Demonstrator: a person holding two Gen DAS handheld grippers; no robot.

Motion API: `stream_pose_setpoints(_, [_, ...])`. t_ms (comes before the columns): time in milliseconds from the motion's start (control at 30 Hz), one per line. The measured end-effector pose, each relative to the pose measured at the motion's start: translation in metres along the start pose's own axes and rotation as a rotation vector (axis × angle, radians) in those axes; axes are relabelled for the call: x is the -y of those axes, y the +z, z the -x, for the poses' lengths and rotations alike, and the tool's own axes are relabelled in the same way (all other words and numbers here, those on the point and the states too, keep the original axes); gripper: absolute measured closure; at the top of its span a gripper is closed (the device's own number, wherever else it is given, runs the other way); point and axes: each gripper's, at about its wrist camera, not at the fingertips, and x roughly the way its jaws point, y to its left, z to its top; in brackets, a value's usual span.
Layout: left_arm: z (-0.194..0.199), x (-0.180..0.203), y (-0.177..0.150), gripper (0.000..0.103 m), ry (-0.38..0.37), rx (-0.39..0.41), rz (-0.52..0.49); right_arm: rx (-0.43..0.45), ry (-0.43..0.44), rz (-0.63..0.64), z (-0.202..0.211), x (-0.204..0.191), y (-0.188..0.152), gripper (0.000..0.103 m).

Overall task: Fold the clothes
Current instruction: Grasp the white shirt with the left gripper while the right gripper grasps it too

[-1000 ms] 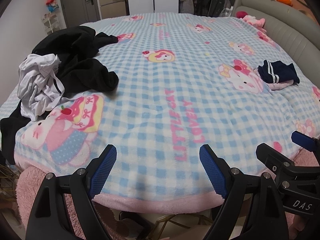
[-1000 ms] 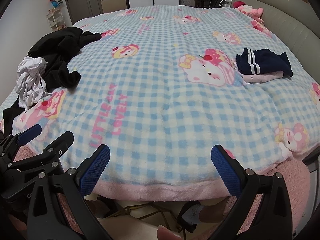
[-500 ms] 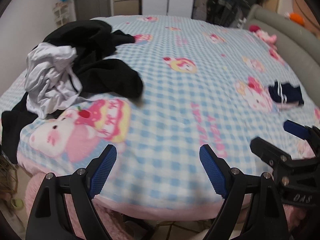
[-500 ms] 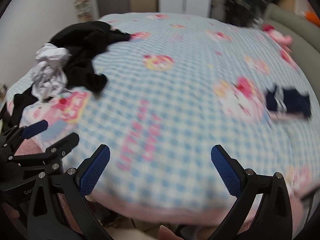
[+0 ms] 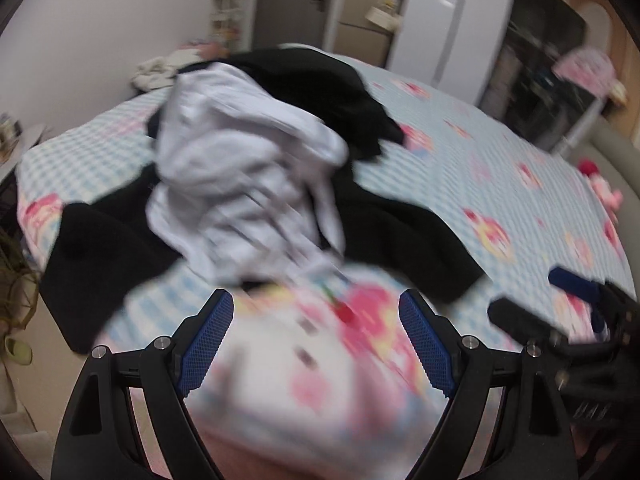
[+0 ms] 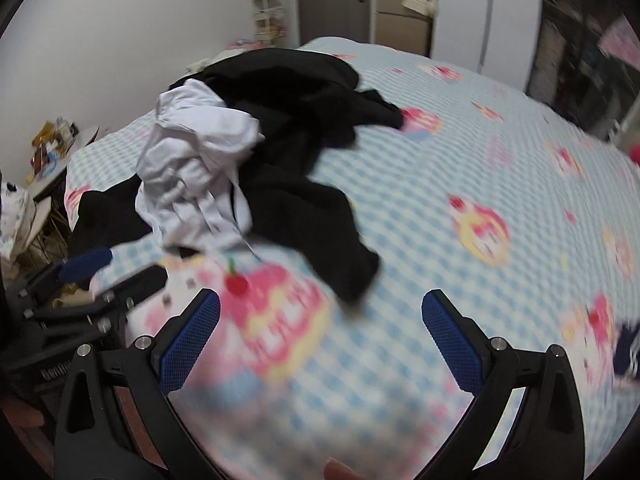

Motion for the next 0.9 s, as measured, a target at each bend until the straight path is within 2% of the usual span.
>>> stream_pose_setpoints(133, [-0.03,-0.044,0.047,0.016,0.004,0.017,0.062,0.017,0.04,0.005,-0.039,-0.027,0.043,0.001])
stream_pose_setpoints(233, [-0.061,-0.07,0.071,0.016,0.005,0.001,0.095,0.042,0.059,-0.01,-0.066,-0.041,0.075,0.001])
stream_pose_setpoints(433, [-0.122,-0.111,0.088,0.018,-0.078,-0.071,0.188,-0.003,0.116,-0.003,-0.134,-0.065,0.112,0.002])
stream_pose_setpoints(467, [-0.13,-0.117,0.088,0.019,-0.114,-0.091,0.202,-0.02,0.143,-0.011,-0.146,-0.067,0.116,0.002])
stream_pose_setpoints(500, [-0.138,-0.122,0.088,0.026,-0.15,-0.11,0.216,-0.044,0.182,-0.023,-0.155,-0.067,0.118,0.004])
stream_pose_setpoints(533, [-0.141,-0.123,0.087,0.029,-0.172,-0.114,0.214,-0.071,0.217,-0.036,-0.164,-0.066,0.12,0.009])
stream_pose_setpoints(567, [-0.139,-0.121,0.086,0.033,-0.181,-0.102,0.195,-0.105,0.239,-0.046,-0.171,-0.067,0.119,0.033])
stream_pose_setpoints(600, [-0.137,-0.118,0.085,0.044,-0.189,-0.089,0.176,-0.131,0.259,-0.041,-0.176,-0.068,0.117,0.045])
stream_pose_setpoints(633, [-0.134,-0.112,0.084,0.051,-0.197,-0.077,0.154,-0.141,0.272,-0.027,-0.178,-0.07,0.113,0.062])
stream_pose_setpoints(667, [-0.129,-0.103,0.082,0.055,-0.205,-0.063,0.13,-0.122,0.261,-0.008,-0.173,-0.072,0.11,0.07])
stream_pose_setpoints(700, [-0.123,-0.094,0.079,0.068,-0.212,-0.05,0.106,-0.103,0.25,0.011,-0.168,-0.074,0.106,0.079])
stream_pose_setpoints(733, [-0.118,-0.086,0.077,0.077,-0.22,-0.037,0.082,-0.081,0.237,0.026,-0.16,-0.074,0.102,0.083])
stream_pose_setpoints(767, [-0.113,-0.077,0.075,0.08,-0.227,-0.024,0.058,-0.048,0.215,0.031,-0.147,-0.07,0.1,0.088])
stream_pose_setpoints(833, [-0.103,-0.059,0.071,0.082,-0.242,0.003,0.01,0.017,0.172,0.039,-0.12,-0.061,0.096,0.09])
stream_pose_setpoints(900, [-0.095,-0.033,0.064,0.083,-0.27,-0.004,-0.047,0.082,0.128,0.048,-0.093,-0.053,0.091,0.092])
